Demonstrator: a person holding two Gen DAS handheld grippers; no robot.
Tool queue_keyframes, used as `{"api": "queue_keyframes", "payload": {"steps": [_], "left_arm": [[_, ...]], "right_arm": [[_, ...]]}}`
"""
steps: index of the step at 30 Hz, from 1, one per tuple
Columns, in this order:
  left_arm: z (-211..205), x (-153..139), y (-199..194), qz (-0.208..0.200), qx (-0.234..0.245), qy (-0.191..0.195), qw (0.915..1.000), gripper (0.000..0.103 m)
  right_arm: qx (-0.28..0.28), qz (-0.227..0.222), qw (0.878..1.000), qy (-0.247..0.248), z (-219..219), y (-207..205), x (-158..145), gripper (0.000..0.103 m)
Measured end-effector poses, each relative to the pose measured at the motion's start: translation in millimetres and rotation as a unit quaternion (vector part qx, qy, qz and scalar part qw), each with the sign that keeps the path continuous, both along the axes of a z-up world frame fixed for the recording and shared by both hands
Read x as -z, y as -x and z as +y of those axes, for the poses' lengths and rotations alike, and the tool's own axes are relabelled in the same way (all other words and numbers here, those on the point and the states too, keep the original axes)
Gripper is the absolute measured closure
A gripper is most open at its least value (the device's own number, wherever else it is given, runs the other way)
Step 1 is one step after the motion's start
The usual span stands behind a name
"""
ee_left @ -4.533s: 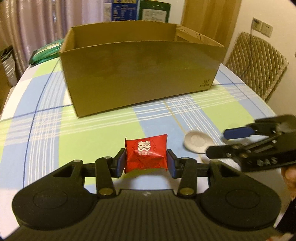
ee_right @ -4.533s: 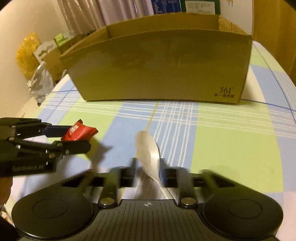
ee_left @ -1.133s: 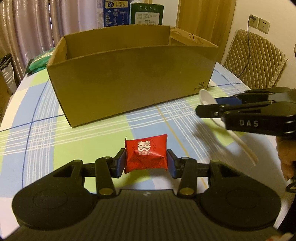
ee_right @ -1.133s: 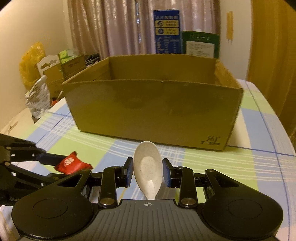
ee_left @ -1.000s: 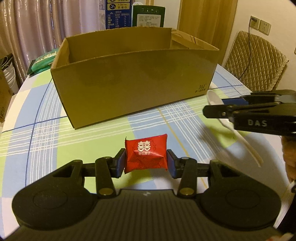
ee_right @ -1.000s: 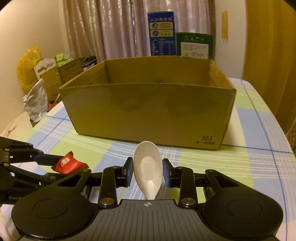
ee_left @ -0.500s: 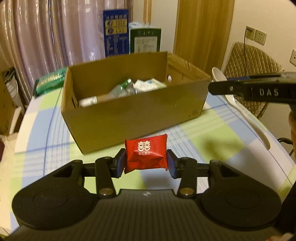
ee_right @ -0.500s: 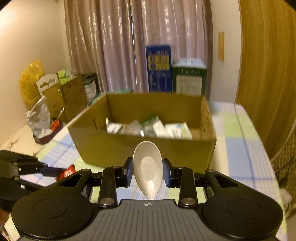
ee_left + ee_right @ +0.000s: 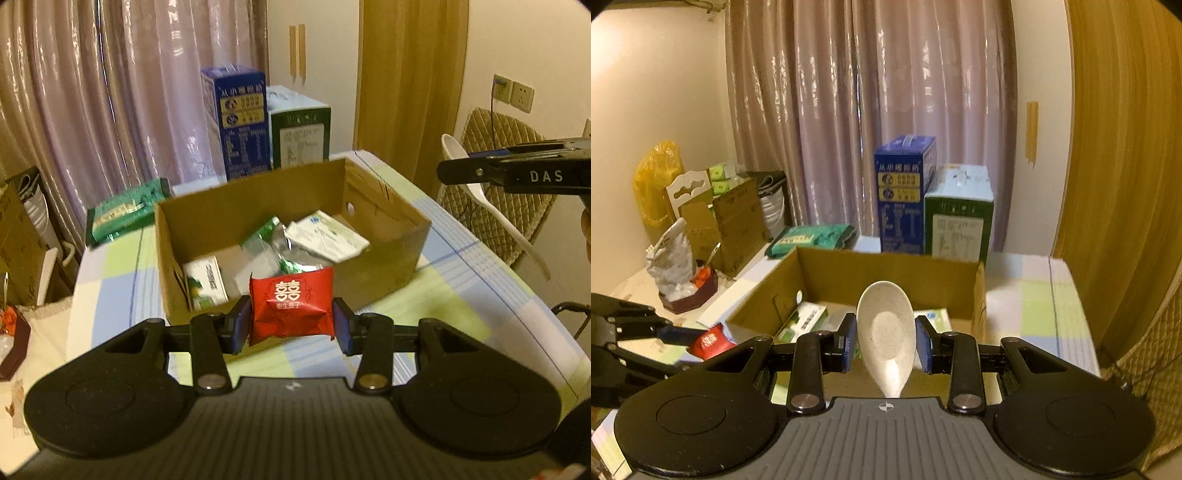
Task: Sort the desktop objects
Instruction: 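Carry the red packet and spoon with both tools over the cardboard box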
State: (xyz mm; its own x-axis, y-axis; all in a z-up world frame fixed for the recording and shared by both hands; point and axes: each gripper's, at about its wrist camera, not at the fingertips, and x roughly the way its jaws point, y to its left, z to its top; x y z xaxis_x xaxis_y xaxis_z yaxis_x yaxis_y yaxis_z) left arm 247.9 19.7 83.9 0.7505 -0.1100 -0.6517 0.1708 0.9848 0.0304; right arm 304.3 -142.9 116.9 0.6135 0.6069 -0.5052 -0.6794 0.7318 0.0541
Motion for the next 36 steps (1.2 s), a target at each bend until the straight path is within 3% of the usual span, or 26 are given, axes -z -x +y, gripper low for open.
{"api": "queue_keyframes", "payload": {"steps": [6, 14, 36], "left_arm": [[8, -23, -27, -0.005, 0.000, -0.005, 1.0000, 0.063], [18, -33, -70, -0.001, -0.010, -0.014, 0.9999, 0.063], [42, 4, -136, 0.047, -0.040, 0.007, 0.9981, 0.063]], "right_arm": [[0.000, -0.010, 1.000, 0.002, 3, -22, -24, 0.073], [-0.004, -0.001, 1.000, 0.011, 25, -63, -37, 0.073], [0.005, 0.034, 0.997, 0.065, 62, -126, 5, 0.073]]}}
